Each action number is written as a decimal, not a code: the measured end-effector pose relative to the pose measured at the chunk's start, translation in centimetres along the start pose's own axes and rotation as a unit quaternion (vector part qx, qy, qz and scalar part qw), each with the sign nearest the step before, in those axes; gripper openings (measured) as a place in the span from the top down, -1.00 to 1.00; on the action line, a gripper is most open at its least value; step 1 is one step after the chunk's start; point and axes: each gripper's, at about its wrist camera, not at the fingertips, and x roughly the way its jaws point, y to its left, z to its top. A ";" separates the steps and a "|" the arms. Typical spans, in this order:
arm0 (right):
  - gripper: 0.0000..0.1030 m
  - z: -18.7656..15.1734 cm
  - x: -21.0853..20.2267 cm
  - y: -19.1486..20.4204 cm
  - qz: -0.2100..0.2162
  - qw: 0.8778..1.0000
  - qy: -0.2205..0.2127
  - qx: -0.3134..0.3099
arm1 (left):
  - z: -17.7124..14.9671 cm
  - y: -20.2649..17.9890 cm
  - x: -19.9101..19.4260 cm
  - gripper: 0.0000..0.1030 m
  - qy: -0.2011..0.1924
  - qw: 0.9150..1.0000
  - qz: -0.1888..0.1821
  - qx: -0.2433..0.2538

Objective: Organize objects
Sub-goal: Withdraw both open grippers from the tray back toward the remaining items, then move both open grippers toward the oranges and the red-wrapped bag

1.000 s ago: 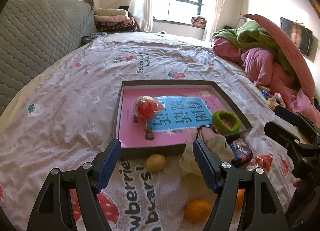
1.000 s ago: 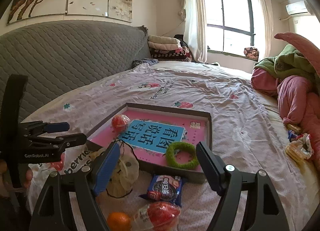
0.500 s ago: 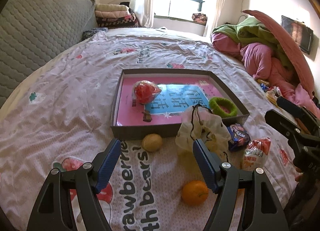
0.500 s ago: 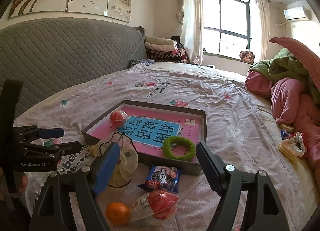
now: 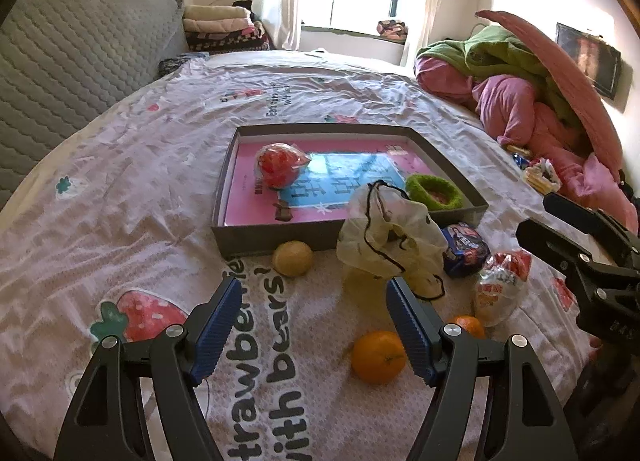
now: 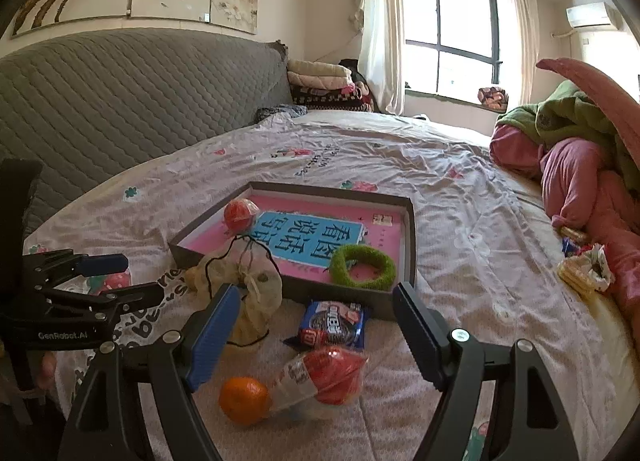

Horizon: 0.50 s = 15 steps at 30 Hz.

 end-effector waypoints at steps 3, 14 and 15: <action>-0.52 -0.2 -0.3 0.2 -0.004 1.000 0.000 -0.005 | -0.4 -0.2 -0.1 -0.47 0.002 1.000 -0.003 0.004; -0.52 -1.1 -0.9 0.3 0.000 1.000 0.009 0.003 | -1.1 -0.4 -0.4 -0.47 0.008 1.000 -0.001 0.009; -0.52 -1.2 -0.9 0.2 0.000 1.000 0.011 0.007 | -1.2 -0.5 -0.5 -0.47 0.008 1.000 -0.002 0.010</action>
